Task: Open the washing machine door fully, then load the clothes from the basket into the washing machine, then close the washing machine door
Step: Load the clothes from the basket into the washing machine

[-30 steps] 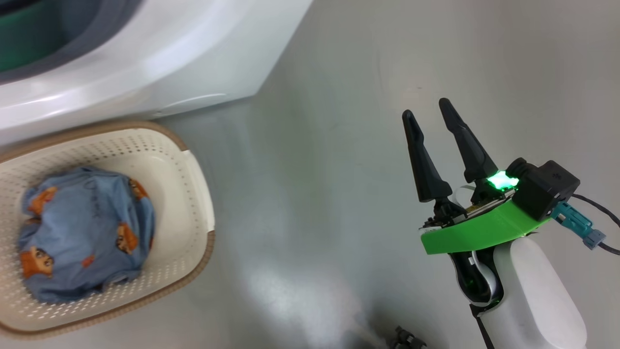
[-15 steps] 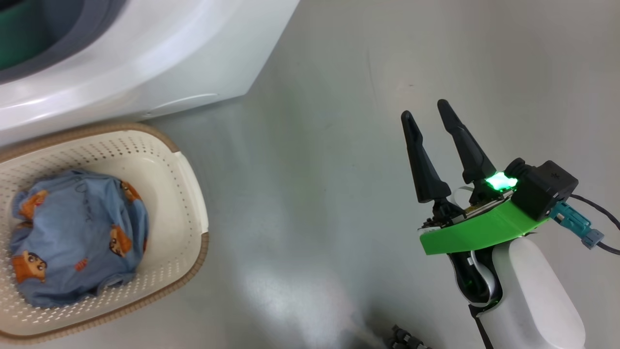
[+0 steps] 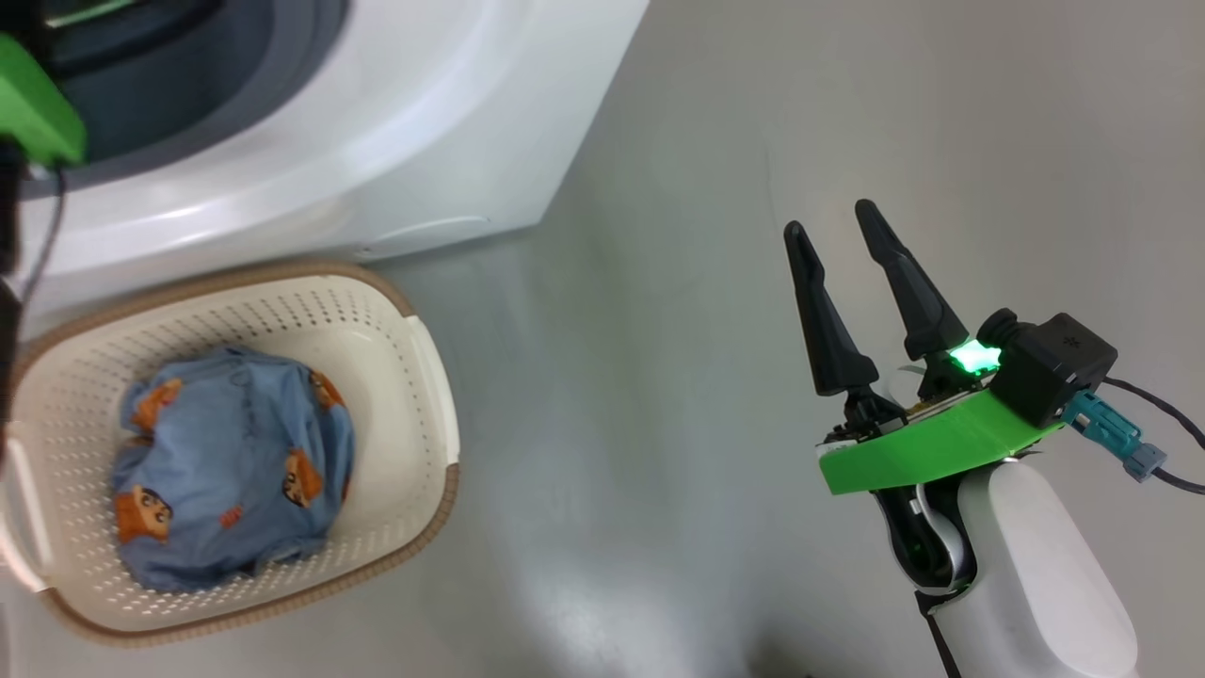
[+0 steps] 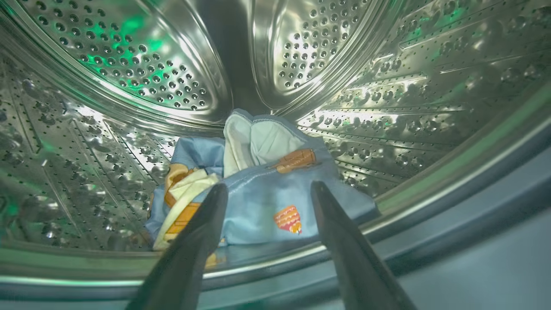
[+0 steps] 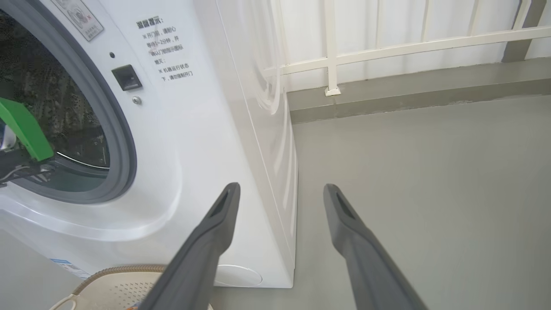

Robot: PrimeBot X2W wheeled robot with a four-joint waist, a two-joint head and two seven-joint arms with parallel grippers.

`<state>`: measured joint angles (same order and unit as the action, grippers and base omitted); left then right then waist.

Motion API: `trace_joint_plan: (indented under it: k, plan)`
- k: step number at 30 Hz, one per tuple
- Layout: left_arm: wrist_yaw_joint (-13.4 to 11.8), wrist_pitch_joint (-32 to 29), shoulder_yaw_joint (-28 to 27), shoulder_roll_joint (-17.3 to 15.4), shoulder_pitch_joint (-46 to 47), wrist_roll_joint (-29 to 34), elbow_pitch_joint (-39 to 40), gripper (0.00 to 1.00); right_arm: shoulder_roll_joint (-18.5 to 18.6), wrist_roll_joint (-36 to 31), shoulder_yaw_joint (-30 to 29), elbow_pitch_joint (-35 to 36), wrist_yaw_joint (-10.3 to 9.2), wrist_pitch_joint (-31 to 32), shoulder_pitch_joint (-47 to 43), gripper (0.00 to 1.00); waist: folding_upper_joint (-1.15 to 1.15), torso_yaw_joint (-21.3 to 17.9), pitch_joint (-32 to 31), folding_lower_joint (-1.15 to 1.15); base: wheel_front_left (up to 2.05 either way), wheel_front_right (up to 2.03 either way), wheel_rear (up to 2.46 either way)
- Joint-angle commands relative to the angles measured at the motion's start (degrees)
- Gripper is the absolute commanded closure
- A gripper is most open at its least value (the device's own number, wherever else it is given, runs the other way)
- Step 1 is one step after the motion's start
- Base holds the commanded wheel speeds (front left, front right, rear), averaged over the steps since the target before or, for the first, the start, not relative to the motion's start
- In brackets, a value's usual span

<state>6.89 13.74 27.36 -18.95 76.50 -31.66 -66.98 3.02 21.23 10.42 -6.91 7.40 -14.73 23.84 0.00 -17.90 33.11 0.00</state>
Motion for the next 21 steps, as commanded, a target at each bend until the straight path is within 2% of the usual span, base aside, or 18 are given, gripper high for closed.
trace_joint_plan:
  k: [1, 8, 21]
  plan:
    - [0.2, 0.8, -1.0, -1.8, -1.7, -1.1, 1.9, 0.00, -0.1, -0.6, 0.7, 0.9, 0.09, -0.3, -0.9, 0.00, 0.00, 1.8, -2.6, 0.00, 0.00, 0.00, 0.00]
    - [0.4, 1.2, -3.5, -2.3, -11.4, -2.5, 10.5, 0.00, -0.1, -1.3, 0.3, -0.2, 0.09, -0.3, -2.4, 0.00, 0.00, 3.6, -7.9, 0.00, 0.00, 0.00, 0.00]
    - [-3.1, 1.3, -11.1, -2.7, -34.1, -0.8, 33.2, 0.00, 0.3, -1.9, -0.2, -2.2, 0.09, -0.3, -4.9, 0.00, 0.00, 6.6, -16.5, 0.00, 0.00, 0.00, 0.00]
